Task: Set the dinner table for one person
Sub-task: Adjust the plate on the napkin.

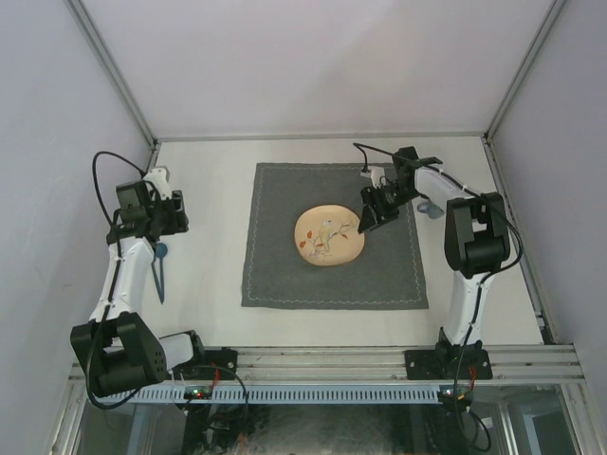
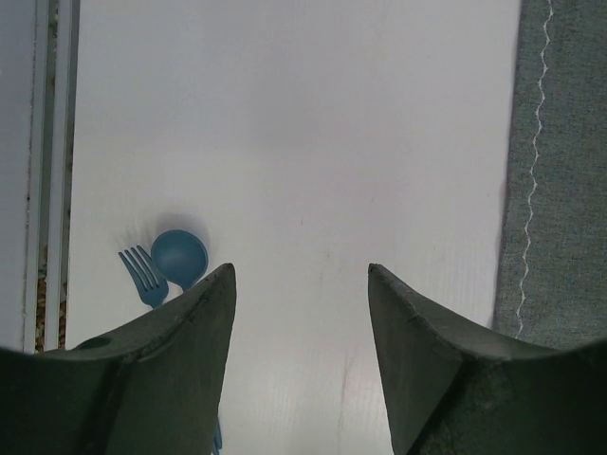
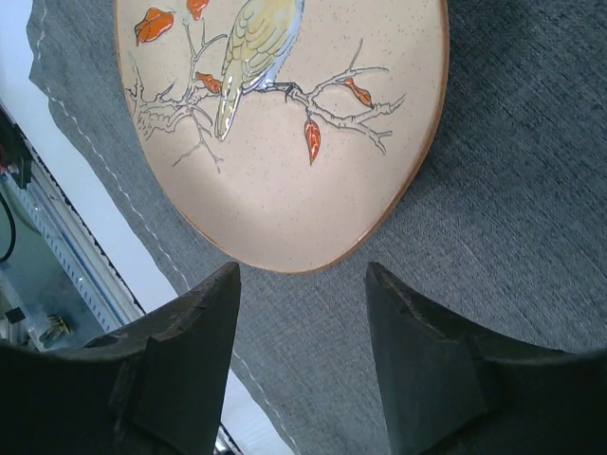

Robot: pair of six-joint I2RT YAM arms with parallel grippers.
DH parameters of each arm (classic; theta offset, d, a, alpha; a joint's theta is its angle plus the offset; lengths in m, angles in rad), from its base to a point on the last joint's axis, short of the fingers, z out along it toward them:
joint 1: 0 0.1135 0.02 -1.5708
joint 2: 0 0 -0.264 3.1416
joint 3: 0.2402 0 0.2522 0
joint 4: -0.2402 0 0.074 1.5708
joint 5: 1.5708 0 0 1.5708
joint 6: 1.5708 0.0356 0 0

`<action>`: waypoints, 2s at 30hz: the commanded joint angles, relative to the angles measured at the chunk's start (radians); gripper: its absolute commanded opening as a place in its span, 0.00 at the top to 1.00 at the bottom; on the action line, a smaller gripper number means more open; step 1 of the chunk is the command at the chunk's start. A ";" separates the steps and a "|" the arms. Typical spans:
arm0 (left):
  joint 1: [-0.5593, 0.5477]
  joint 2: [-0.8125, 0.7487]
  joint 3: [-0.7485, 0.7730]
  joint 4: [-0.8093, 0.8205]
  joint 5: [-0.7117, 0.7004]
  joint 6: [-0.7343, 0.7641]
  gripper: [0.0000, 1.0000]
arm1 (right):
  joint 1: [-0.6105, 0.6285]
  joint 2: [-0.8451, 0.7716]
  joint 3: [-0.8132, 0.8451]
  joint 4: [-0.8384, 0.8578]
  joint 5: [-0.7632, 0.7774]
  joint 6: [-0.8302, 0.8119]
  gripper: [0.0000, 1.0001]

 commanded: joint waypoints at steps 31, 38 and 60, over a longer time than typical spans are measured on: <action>0.031 0.010 -0.037 0.054 0.006 -0.009 0.38 | 0.045 0.085 0.020 0.076 0.002 0.015 0.55; 0.031 0.014 -0.034 0.056 0.007 -0.011 0.38 | 0.058 0.097 0.030 0.074 0.013 0.024 0.74; 0.033 0.018 -0.031 0.060 0.013 -0.009 0.38 | 0.017 0.059 0.052 0.001 -0.032 0.047 1.00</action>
